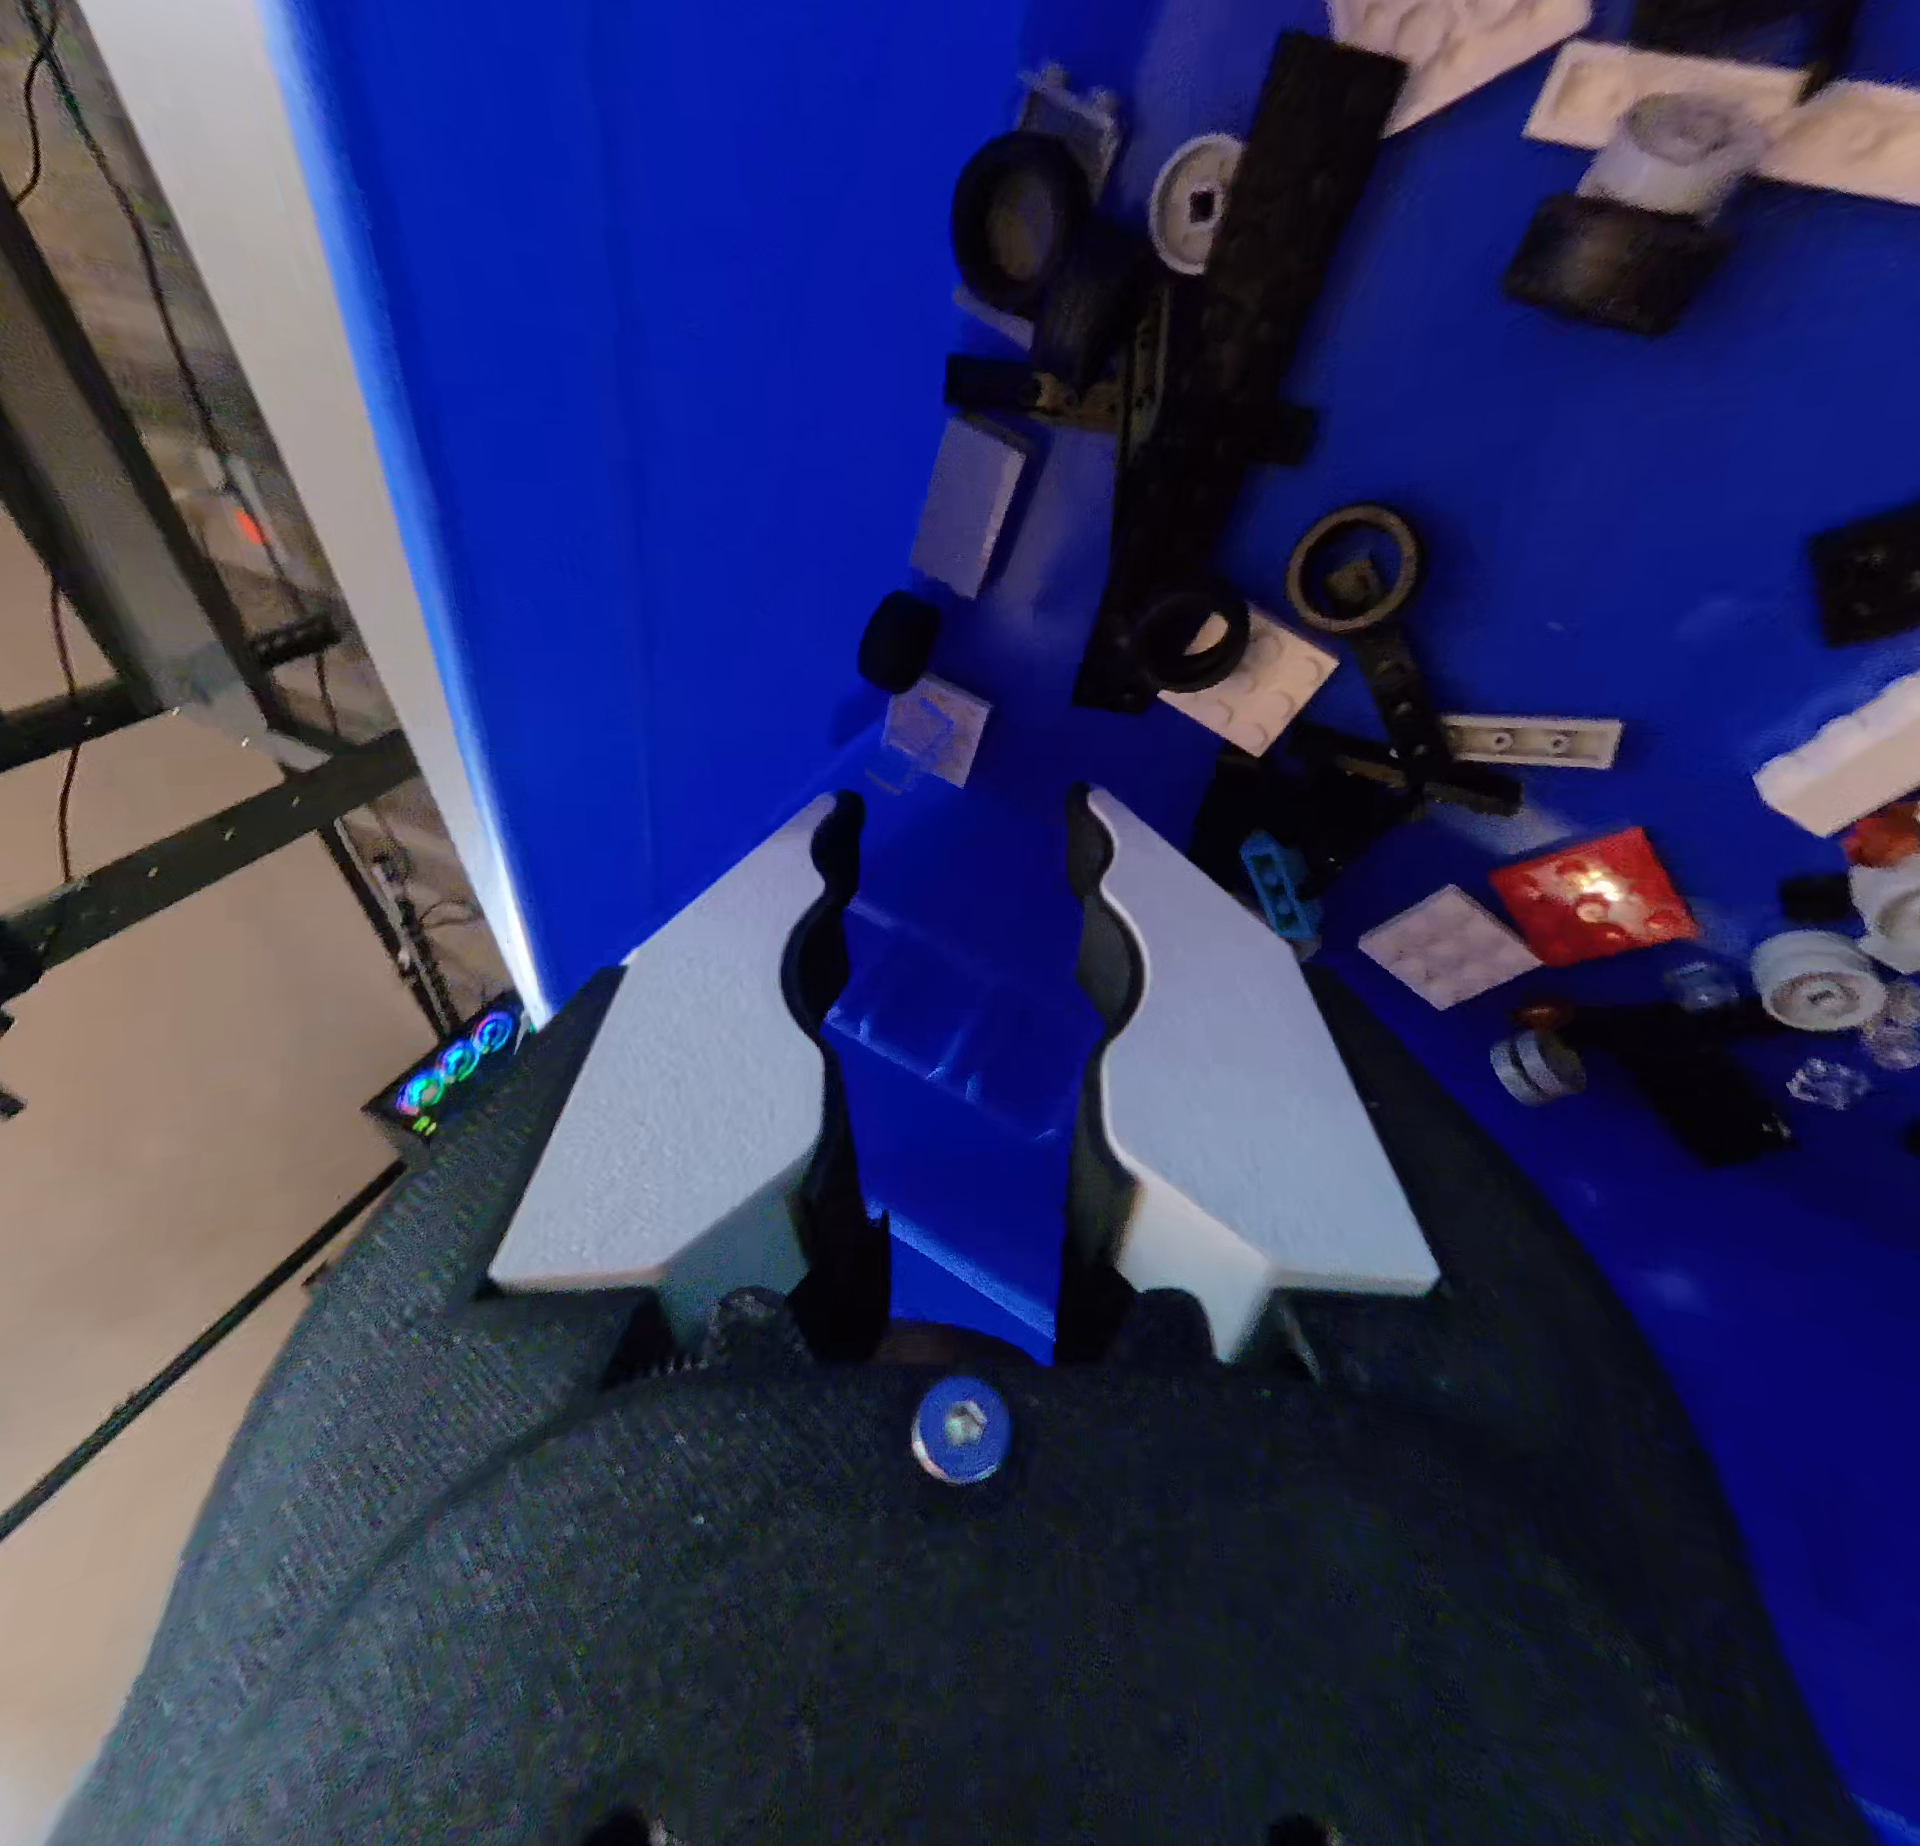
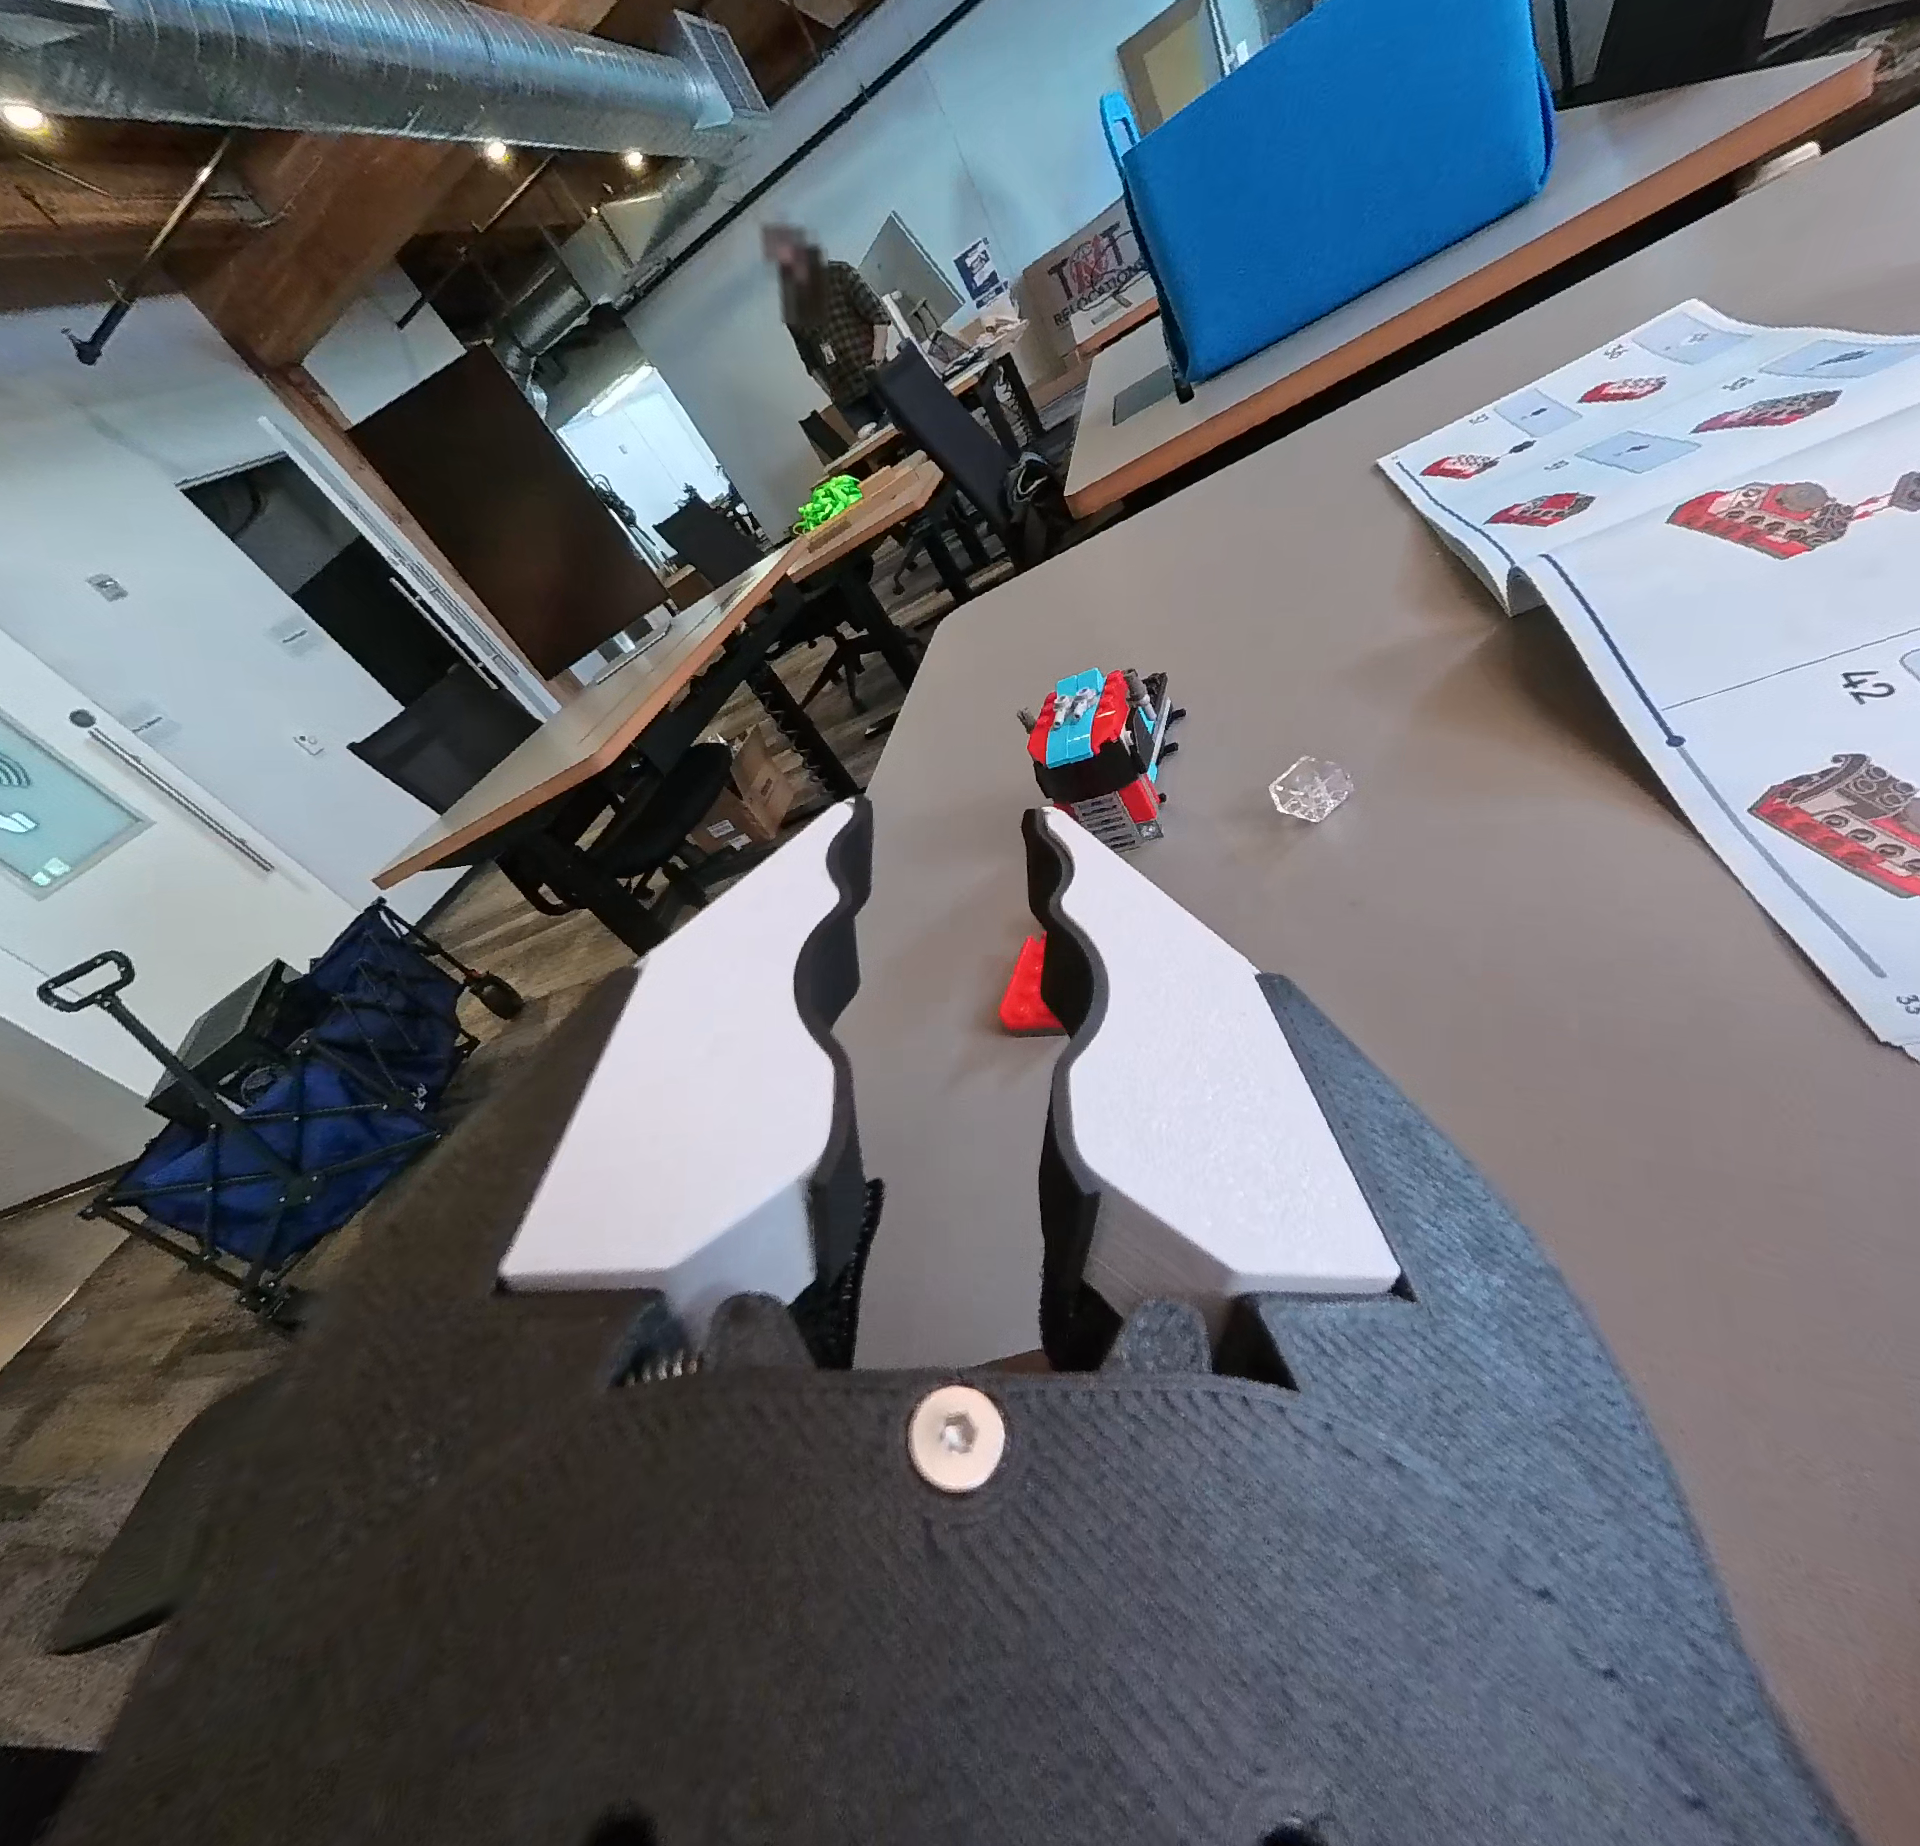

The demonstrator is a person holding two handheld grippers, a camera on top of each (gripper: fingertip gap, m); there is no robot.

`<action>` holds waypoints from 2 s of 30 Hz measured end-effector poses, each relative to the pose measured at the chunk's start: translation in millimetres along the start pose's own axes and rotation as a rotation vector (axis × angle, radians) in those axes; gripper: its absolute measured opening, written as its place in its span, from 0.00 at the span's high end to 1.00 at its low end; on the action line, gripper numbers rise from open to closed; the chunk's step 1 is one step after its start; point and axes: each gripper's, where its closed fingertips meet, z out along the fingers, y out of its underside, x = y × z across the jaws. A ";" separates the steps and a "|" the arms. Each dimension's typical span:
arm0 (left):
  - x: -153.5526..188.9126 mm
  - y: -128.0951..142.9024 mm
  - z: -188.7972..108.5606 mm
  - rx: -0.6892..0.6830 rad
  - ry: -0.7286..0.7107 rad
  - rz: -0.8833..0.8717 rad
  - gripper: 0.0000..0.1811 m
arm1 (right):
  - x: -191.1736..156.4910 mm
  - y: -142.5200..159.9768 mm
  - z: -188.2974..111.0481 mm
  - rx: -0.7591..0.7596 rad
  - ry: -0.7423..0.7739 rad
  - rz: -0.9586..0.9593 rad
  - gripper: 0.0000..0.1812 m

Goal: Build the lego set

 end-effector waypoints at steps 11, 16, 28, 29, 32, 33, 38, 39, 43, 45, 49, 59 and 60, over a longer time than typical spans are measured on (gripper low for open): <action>-7.8 10.0 8.9 -0.095 -0.014 0.132 0.76 | 0.1 0.2 0.0 -0.006 -0.015 0.014 0.84; -7.4 7.9 18.7 -0.164 -0.014 0.199 0.80 | 0.0 0.2 -0.4 -0.009 -0.025 0.021 0.84; -1.9 8.3 34.1 -0.217 0.023 0.296 0.80 | -2.1 1.6 -0.2 -0.018 -0.033 0.010 0.84; -0.3 8.5 35.8 -0.219 0.035 0.293 0.80 | -2.1 1.6 -0.4 -0.018 -0.034 0.010 0.84; 1.3 9.1 37.1 -0.234 0.045 0.299 0.83 | -2.4 1.6 -0.6 -0.019 -0.036 0.011 0.84; 1.1 9.9 36.7 -0.242 0.043 0.304 0.83 | -2.4 1.7 -0.6 -0.020 -0.037 0.011 0.84; 3.3 12.8 37.2 -0.262 0.048 0.311 0.88 | -3.0 2.6 0.0 -0.025 -0.036 0.006 0.84; 2.8 13.2 37.4 -0.265 0.045 0.309 0.90 | -3.1 2.8 0.0 -0.026 -0.037 0.006 0.84; 0.6 14.5 33.3 -0.281 0.031 0.303 0.93 | -3.2 2.7 -0.2 -0.025 -0.038 0.007 0.84; -2.3 16.9 27.9 -0.285 0.012 0.296 0.93 | -3.5 2.8 -0.2 -0.025 -0.039 0.005 0.84; -3.5 16.7 8.1 -0.216 -0.004 0.200 0.93 | -3.7 3.0 -0.4 -0.026 -0.040 0.003 0.84; 28.7 46.4 -157.5 0.469 -0.038 -0.488 0.94 | -1.2 2.4 -3.5 -0.024 -0.012 -0.018 0.84; 34.3 63.6 -176.9 0.539 -0.059 -0.575 0.93 | -0.8 2.4 -3.3 -0.024 -0.005 -0.023 0.84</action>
